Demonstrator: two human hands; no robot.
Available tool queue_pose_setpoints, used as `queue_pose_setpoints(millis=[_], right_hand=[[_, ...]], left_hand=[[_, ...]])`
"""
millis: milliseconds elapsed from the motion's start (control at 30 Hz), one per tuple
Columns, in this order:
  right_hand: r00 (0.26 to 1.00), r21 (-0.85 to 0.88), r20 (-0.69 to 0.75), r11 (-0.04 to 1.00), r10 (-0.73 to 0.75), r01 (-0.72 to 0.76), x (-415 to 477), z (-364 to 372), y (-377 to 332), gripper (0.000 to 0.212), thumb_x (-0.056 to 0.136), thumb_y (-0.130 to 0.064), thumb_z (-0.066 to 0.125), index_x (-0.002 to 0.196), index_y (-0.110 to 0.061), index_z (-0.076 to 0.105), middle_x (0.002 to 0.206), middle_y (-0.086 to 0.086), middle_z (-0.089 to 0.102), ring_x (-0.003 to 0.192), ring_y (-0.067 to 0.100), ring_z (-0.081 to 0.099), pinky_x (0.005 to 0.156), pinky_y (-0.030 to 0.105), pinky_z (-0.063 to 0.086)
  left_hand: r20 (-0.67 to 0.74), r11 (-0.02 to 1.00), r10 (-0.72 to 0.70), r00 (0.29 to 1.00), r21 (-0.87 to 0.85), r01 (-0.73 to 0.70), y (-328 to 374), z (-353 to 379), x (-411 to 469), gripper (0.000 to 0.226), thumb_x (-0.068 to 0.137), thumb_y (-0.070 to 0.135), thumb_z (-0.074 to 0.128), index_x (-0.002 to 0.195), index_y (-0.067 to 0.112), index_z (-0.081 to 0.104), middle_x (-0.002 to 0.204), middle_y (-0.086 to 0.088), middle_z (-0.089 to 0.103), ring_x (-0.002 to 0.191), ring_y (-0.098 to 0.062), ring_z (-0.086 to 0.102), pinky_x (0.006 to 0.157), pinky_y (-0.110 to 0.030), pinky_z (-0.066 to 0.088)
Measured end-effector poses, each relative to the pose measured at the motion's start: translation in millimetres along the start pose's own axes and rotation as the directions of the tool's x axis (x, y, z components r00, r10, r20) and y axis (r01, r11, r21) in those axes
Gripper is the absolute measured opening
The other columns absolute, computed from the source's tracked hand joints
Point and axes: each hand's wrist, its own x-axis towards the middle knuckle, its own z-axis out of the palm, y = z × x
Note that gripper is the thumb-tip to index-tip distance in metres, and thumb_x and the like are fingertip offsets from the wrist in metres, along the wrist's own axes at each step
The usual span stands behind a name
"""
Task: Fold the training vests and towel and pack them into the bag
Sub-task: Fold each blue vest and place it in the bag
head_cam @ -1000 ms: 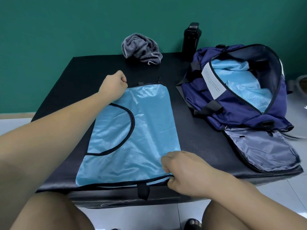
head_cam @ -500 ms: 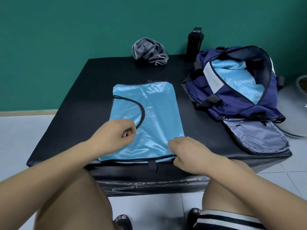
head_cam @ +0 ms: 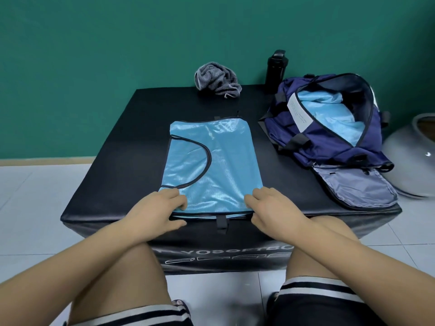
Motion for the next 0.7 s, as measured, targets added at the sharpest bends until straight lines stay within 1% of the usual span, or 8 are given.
queue_pose_setpoints(millis=[133,233,300,400,467,533,633,700], right_hand=[[0.995,-0.084,-0.085,0.996,-0.046,0.039,-2.0,1.2,-0.4,0.022,0.07,-0.005,0.064,0.078,-0.015,0.048,0.069,0.002,0.037,0.06,0.025,0.029,0.055,0.037,0.033],[0.993,-0.097,-0.099,0.993,-0.071,0.061,0.8,-0.5,0.9,0.028,0.066,-0.001,0.067,0.075,-0.016,0.045,0.067,0.0,0.031,0.058,0.024,0.023,0.057,0.036,0.024],[0.994,-0.096,-0.084,0.993,-0.072,0.064,2.7,-1.0,2.5,0.031,0.063,0.0,0.069,0.073,-0.016,0.045,0.065,0.0,0.033,0.056,0.023,0.024,0.057,0.035,0.023],[0.998,-0.086,-0.048,0.995,-0.048,0.043,2.4,1.2,5.8,0.027,0.065,-0.001,0.07,0.075,-0.015,0.048,0.065,0.0,0.039,0.056,0.023,0.032,0.056,0.034,0.027],[1.0,-0.054,-0.012,0.998,-0.026,0.026,2.0,2.6,8.2,0.022,0.071,-0.003,0.067,0.078,-0.014,0.05,0.068,0.001,0.043,0.059,0.025,0.039,0.058,0.035,0.03],[0.999,0.022,0.038,1.0,0.005,-0.006,2.5,-0.8,11.6,0.014,0.082,-0.009,0.062,0.087,-0.015,0.05,0.078,0.003,0.05,0.069,0.028,0.046,0.065,0.036,0.032],[0.977,0.213,0.214,0.975,0.018,-0.064,-0.3,-19.3,13.8,0.009,0.091,-0.022,0.059,0.096,-0.023,0.051,0.091,-0.004,0.057,0.084,0.025,0.053,0.073,0.037,0.042],[0.933,0.318,0.359,0.941,-0.004,-0.119,-4.0,-41.4,13.7,0.011,0.09,-0.027,0.063,0.093,-0.03,0.053,0.086,-0.01,0.06,0.081,0.014,0.055,0.07,0.03,0.046]], left_hand=[[0.061,0.993,0.006,0.998,-0.119,0.002,-9.9,-7.5,1.5,0.025,0.091,0.062,0.071,0.101,0.041,0.061,0.098,0.019,0.058,0.091,-0.006,0.058,0.079,-0.033,0.053],[0.064,0.987,0.016,0.998,-0.159,-0.006,-13.8,-12.8,3.2,0.019,0.094,0.059,0.071,0.098,0.041,0.067,0.095,0.02,0.062,0.087,-0.005,0.061,0.079,-0.031,0.054],[0.055,0.991,0.024,0.998,-0.136,-0.016,-13.2,-14.5,3.5,0.016,0.097,0.056,0.069,0.097,0.04,0.068,0.093,0.021,0.062,0.084,-0.004,0.061,0.078,-0.031,0.054],[0.033,0.996,0.043,0.999,-0.074,-0.04,-9.6,-13.6,4.5,0.012,0.097,0.05,0.066,0.095,0.038,0.065,0.091,0.02,0.059,0.084,-0.002,0.055,0.076,-0.034,0.054],[0.028,0.997,0.047,0.998,-0.059,-0.045,-6.1,-14.2,4.4,0.013,0.094,0.049,0.062,0.093,0.036,0.063,0.091,0.018,0.057,0.084,-0.005,0.054,0.074,-0.036,0.054],[0.029,0.996,0.039,0.999,-0.084,-0.036,-3.4,-17.2,3.1,0.014,0.092,0.049,0.058,0.092,0.036,0.062,0.095,0.017,0.057,0.085,-0.007,0.057,0.074,-0.037,0.054],[0.059,0.975,-0.01,0.998,-0.219,0.023,3.4,-27.8,-4.8,0.01,0.089,0.046,0.06,0.09,0.037,0.059,0.094,0.017,0.062,0.081,-0.011,0.059,0.075,-0.038,0.053],[0.094,0.944,-0.045,0.995,-0.323,0.073,11.2,-38.7,-11.7,0.01,0.09,0.044,0.066,0.087,0.037,0.061,0.089,0.015,0.067,0.075,-0.014,0.06,0.074,-0.039,0.053]])
